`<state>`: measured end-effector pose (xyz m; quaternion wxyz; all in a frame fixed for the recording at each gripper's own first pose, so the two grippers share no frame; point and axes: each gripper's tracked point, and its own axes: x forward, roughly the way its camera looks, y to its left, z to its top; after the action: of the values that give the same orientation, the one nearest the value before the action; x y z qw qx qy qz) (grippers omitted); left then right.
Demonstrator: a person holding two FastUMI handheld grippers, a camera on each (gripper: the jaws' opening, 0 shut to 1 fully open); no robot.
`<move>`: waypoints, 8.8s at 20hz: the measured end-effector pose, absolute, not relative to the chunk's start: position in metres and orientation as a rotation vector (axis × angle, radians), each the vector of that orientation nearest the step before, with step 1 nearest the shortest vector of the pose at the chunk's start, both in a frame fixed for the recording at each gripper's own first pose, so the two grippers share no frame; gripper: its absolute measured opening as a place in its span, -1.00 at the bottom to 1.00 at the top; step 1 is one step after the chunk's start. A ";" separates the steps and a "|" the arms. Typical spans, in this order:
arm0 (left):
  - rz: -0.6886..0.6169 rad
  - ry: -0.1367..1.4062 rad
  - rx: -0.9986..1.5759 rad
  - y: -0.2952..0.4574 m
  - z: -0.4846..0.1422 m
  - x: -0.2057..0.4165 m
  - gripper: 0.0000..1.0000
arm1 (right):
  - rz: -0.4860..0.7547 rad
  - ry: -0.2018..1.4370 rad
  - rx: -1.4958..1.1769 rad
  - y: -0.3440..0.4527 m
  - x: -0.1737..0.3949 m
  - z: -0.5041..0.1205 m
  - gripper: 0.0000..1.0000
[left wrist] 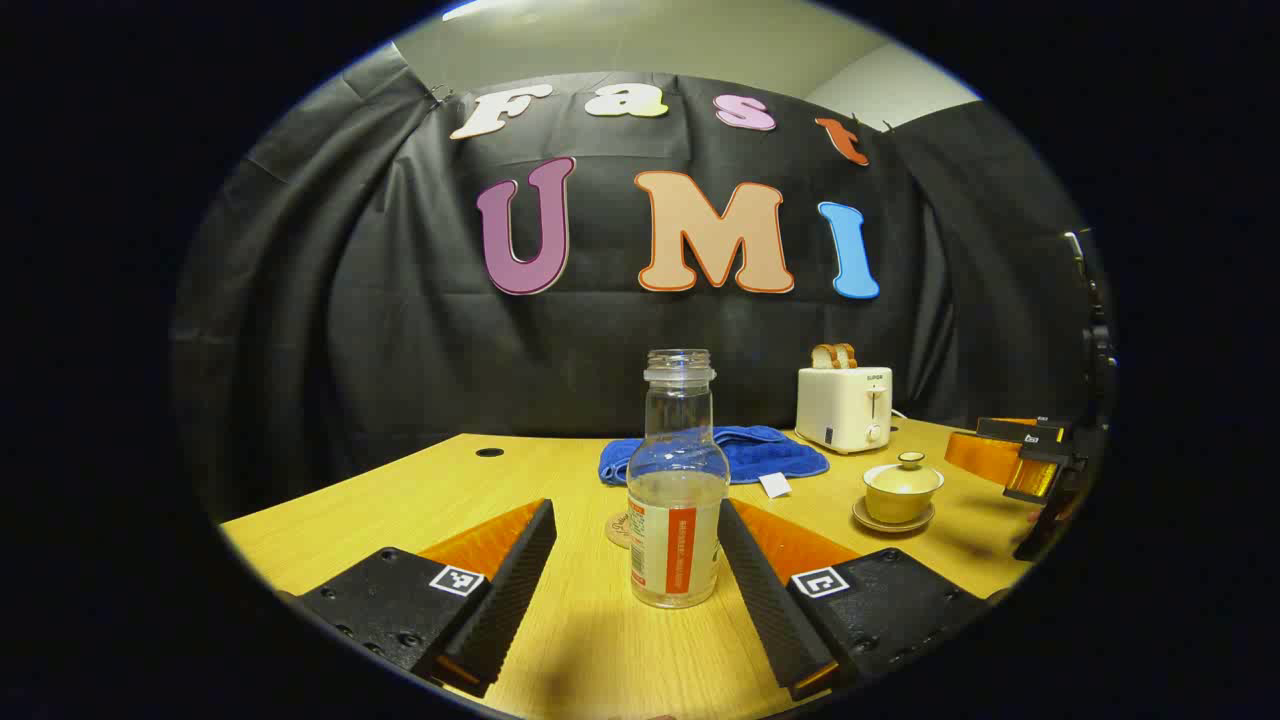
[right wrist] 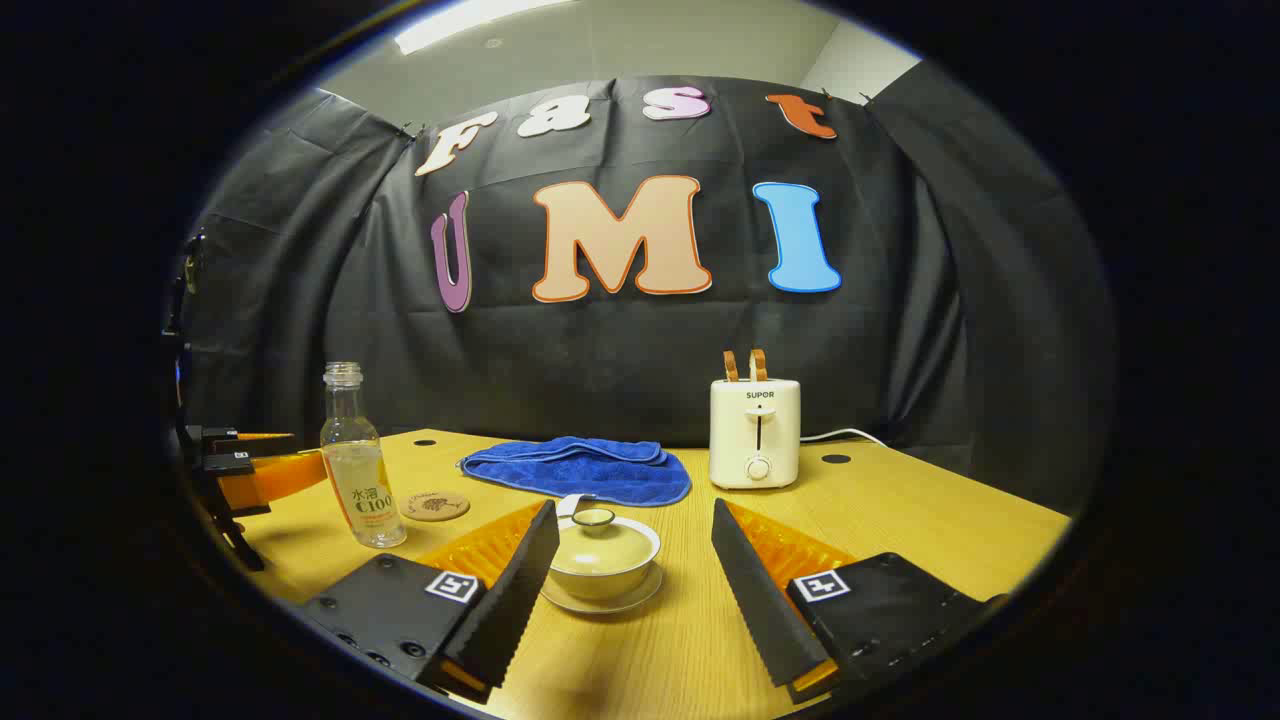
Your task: Open the teacup lid with one hand, grasp the water bottle and pour water into the teacup with the other hand; after pouring, place the water bottle on the coaster and then close the teacup lid.
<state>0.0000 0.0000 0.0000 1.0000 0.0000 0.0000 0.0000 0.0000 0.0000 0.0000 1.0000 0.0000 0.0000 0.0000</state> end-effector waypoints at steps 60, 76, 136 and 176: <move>-0.010 0.002 -0.001 -0.004 -0.001 -0.002 0.90 | 0.044 0.050 -0.009 0.017 0.065 -0.013 -0.30; -0.071 0.008 0.001 -0.020 -0.004 0.031 0.91 | -0.164 -0.003 -0.011 -0.044 0.022 -0.002 -0.31; -0.187 0.099 1.569 -0.103 -0.023 0.124 0.34 | -0.291 -0.009 -0.017 -0.115 0.008 0.002 -0.30; -0.089 -0.074 2.038 -0.117 0.068 0.132 0.34 | -0.303 -0.010 -0.018 -0.118 0.007 0.003 -0.31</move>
<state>0.1320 -0.1168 0.0683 0.5226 0.8512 -0.0307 -0.0370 0.0067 -0.1179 0.0027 0.9885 -0.0090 -0.0049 -0.1511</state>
